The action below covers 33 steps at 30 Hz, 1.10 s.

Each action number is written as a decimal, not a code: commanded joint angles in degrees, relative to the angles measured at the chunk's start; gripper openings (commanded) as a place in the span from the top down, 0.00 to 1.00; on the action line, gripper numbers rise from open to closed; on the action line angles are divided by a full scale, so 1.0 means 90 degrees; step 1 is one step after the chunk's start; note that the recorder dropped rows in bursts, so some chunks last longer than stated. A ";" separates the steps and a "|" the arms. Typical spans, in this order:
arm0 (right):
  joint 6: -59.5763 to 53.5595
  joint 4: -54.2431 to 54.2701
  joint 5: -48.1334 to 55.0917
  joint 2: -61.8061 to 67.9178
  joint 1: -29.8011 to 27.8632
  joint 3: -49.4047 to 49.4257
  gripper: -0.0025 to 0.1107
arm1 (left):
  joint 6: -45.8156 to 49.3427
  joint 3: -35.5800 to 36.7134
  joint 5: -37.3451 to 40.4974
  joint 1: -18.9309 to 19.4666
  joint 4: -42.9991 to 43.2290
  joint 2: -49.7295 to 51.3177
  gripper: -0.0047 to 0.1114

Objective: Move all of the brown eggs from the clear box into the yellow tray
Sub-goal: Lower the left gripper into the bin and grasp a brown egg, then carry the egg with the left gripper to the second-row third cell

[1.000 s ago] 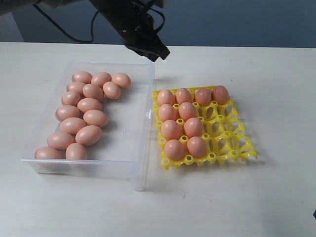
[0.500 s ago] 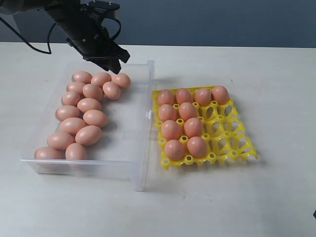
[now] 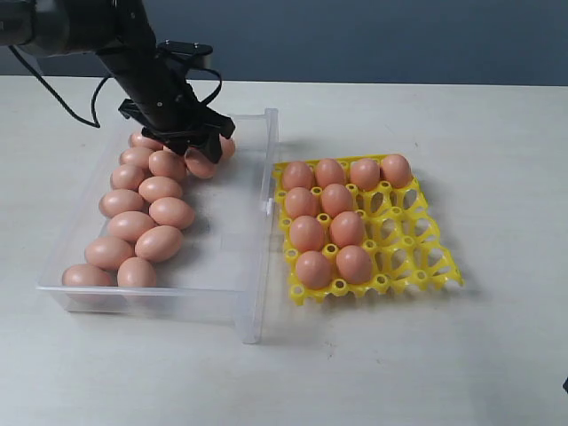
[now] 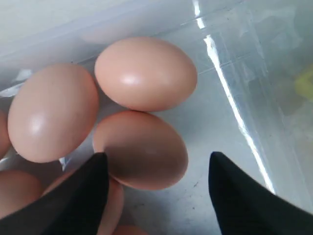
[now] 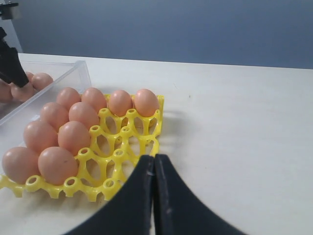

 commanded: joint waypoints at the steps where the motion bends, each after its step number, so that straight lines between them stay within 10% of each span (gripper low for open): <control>1: -0.0001 -0.0016 -0.0076 0.0000 0.0009 -0.0022 0.97 | -0.0080 0.0015 -0.0137 -0.0003 0.0012 0.0097 0.46; 10: -0.0001 -0.0016 -0.0076 0.0000 0.0009 -0.0022 0.97 | -0.0035 0.0015 -0.0347 -0.0229 -0.0100 0.0397 0.34; 24: -0.0001 -0.0016 -0.0076 0.0000 0.0009 -0.0022 0.97 | 0.0073 0.0015 -0.0172 -0.0253 -0.0100 0.0262 0.96; 33: -0.0001 -0.0016 -0.0076 0.0000 0.0009 -0.0022 0.97 | 0.0928 0.0003 -0.0267 -0.0259 -0.0487 -0.0535 0.96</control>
